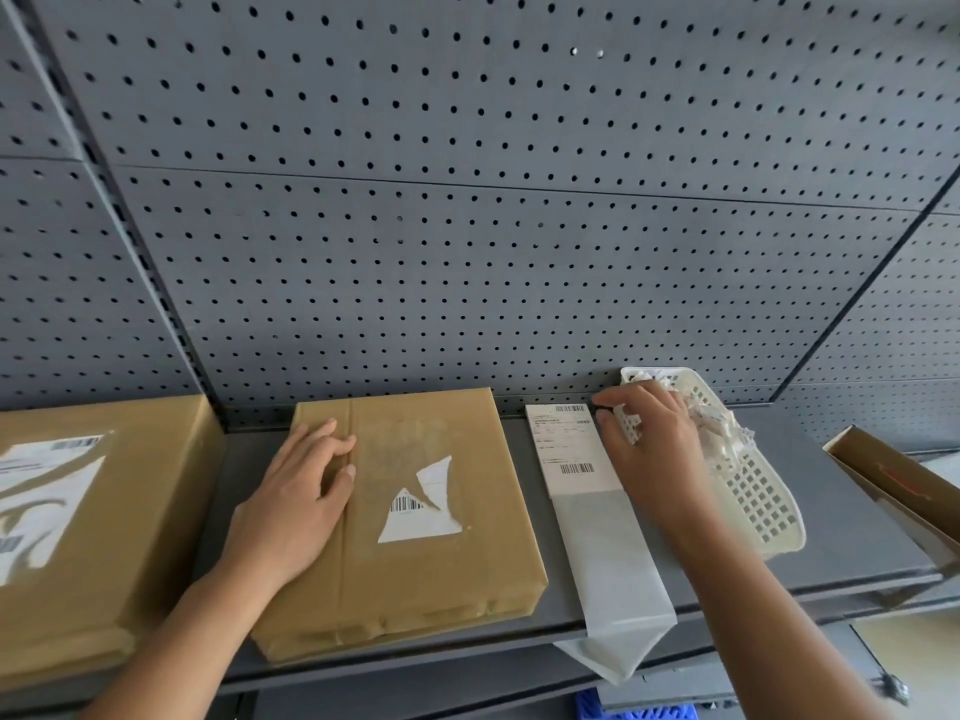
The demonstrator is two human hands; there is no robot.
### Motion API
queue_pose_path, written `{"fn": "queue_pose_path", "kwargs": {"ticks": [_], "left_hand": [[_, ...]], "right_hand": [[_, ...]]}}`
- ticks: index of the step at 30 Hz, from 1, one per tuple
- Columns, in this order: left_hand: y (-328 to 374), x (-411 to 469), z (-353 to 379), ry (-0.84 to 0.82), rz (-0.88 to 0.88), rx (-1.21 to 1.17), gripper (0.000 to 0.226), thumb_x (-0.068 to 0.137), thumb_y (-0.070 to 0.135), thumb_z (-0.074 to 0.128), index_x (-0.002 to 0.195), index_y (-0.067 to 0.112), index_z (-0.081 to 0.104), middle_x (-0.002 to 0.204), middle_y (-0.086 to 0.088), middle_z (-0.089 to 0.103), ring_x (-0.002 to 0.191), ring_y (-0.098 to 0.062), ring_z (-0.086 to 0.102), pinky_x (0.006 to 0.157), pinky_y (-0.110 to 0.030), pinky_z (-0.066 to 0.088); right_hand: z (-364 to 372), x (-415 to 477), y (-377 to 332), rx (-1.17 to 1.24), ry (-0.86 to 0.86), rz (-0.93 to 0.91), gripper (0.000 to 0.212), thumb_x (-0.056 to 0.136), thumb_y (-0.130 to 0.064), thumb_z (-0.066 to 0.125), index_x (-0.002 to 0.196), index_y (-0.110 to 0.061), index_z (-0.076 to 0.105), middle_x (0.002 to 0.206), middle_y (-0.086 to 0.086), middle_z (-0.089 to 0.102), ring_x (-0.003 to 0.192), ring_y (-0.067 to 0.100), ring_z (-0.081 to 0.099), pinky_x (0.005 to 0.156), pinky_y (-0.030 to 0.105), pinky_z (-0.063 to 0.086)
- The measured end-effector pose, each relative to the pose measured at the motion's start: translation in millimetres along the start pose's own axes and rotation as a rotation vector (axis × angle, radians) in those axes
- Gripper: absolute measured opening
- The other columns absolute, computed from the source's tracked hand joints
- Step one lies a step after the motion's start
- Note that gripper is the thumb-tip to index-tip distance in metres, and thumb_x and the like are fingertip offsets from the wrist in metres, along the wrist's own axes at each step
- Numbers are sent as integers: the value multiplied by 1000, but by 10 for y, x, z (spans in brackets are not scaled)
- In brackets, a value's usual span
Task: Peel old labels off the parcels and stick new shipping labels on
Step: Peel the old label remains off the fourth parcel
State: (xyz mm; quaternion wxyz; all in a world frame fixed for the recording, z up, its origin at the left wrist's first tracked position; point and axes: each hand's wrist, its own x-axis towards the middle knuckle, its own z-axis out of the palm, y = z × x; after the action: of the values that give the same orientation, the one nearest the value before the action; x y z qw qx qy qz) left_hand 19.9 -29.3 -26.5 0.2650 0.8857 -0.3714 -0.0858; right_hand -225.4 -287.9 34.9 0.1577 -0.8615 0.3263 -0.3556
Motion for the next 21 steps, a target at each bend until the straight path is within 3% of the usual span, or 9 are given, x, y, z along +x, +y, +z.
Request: {"fn": "queue_pose_path", "kwargs": {"ticks": [4, 10, 14, 21], "left_hand": [[25, -10, -13, -6, -14, 1, 41, 103, 54, 33, 142, 45, 42, 161, 32, 13, 151, 6, -3, 115, -60, 32], [72, -34, -34, -11, -27, -4, 40, 104, 52, 34, 142, 45, 42, 161, 32, 12, 151, 6, -5, 113, -61, 34], [93, -46, -45, -12, -35, -14, 38, 105, 50, 35, 142, 45, 42, 161, 32, 12, 150, 7, -5, 111, -59, 34], [89, -53, -52, -7, -33, -16, 36, 105, 49, 35, 140, 45, 43, 161, 32, 12, 150, 8, -6, 109, -58, 37]], "right_hand": [[152, -26, -167, 40, -46, -37, 14, 91, -10, 66, 101, -18, 71, 96, -13, 55, 93, 11, 48, 78, 18, 34], [414, -75, -420, 58, -133, -112, 15, 90, -8, 65, 98, -20, 69, 95, -14, 58, 92, 15, 52, 73, 17, 37], [566, -140, -637, 120, -249, -114, 18, 89, -5, 62, 99, -19, 68, 95, -16, 58, 92, 8, 49, 78, 6, 35], [796, -264, -900, 142, -415, -61, 18, 95, -8, 51, 104, -19, 61, 90, -25, 49, 93, 6, 49, 73, 11, 39]]}}
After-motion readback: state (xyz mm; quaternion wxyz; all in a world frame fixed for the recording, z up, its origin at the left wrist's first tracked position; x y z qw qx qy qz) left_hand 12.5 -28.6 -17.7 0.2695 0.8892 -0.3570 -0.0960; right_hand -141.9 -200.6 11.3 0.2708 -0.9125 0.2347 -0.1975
